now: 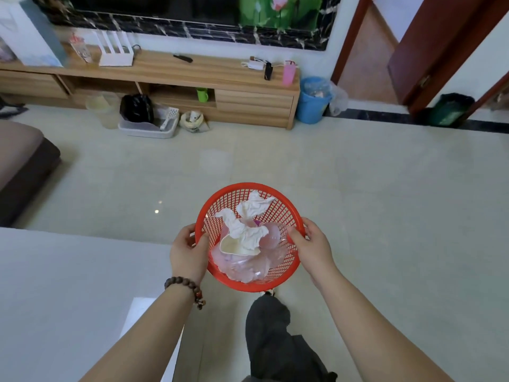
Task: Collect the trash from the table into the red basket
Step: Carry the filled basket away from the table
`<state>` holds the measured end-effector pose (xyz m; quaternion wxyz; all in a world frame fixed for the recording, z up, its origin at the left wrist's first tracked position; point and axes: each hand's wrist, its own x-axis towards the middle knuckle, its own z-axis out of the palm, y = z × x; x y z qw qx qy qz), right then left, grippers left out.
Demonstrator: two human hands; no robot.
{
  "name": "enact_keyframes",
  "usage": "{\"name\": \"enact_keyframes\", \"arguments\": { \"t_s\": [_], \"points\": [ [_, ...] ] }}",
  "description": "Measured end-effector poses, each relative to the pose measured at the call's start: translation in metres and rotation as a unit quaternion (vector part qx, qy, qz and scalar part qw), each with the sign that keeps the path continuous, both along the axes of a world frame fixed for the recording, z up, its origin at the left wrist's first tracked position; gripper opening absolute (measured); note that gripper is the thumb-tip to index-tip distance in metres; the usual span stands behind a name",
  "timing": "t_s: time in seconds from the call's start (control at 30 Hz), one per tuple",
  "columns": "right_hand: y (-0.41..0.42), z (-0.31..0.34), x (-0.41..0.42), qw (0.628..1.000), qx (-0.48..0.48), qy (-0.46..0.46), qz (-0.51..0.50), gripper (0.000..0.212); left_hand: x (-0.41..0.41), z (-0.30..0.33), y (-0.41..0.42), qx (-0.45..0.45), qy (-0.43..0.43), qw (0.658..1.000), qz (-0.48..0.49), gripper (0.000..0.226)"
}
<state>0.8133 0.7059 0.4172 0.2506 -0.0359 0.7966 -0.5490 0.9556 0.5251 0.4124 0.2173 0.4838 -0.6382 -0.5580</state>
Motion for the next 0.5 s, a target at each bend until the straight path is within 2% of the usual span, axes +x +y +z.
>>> {"name": "enact_keyframes", "arguments": {
  "t_s": [0.2,0.27,0.33,0.43,0.5],
  "points": [
    [-0.086,0.010,-0.150,0.999,0.003,0.004,0.036,0.025,-0.141,0.016,-0.080,-0.008,-0.030,0.999,0.015,0.014],
    [-0.114,0.018,-0.194,0.999,0.001,0.008,0.040,0.027,-0.181,0.025,-0.104,-0.007,-0.026,0.999,0.018,0.011],
    [-0.140,0.023,-0.233,0.999,-0.006,0.007,0.044,0.029,-0.218,0.032,-0.128,-0.007,-0.023,0.999,0.022,0.011],
    [-0.177,0.024,-0.280,0.999,-0.020,0.009,0.044,0.017,-0.265,0.036,-0.163,-0.011,-0.020,0.999,0.033,0.012],
    [-0.202,0.022,-0.312,0.999,-0.023,0.008,0.045,0.019,-0.298,0.034,-0.189,-0.013,-0.016,0.999,0.037,0.013]
  ]
}}
